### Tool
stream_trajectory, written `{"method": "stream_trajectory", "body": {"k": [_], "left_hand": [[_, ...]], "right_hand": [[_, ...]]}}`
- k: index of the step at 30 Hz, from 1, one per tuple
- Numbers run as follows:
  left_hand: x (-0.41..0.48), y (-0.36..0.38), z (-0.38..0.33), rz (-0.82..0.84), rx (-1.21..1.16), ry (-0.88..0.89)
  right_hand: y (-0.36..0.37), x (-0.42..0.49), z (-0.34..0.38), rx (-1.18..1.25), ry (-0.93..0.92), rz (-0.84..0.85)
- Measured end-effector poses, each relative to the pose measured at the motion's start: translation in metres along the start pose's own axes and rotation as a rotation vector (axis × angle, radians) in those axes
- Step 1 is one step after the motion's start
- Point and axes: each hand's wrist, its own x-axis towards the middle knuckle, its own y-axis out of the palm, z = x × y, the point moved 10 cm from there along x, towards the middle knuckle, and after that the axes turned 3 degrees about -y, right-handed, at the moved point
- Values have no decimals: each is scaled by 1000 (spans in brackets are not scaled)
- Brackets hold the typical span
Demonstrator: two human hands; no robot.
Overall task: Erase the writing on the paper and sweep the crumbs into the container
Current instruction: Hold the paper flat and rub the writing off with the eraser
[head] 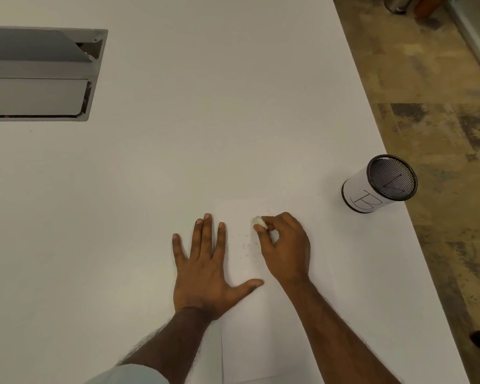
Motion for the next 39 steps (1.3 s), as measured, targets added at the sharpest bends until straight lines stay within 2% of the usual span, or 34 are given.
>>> {"method": "stream_trajectory", "body": {"k": [12,14,19,24,26,29,35,39], "left_hand": [[-1,0,0,25,33,-20],[-1,-1,0,27,35,-14],[-1,0,0,44,67,-9],[-1,-1,0,35,40,-21],[-1,-1,0,39,39,-21],[0,1,0,41,26,-17],[1,-1,-1,28,45,-18],[0,1,0,34,39,-16]], "right_hand": [[-12,-6,-6,56,97,-62],[-2,-16,7,36,71,-23],[44,-37,45,-3,-98,213],[23,-9,24,-65,-8,65],[27,-8,27,-34,-6,103],[42,-18,38,3,-61,254],[33,11,33,-20,-32,174],[42,-5,39,12,-44,304]]}}
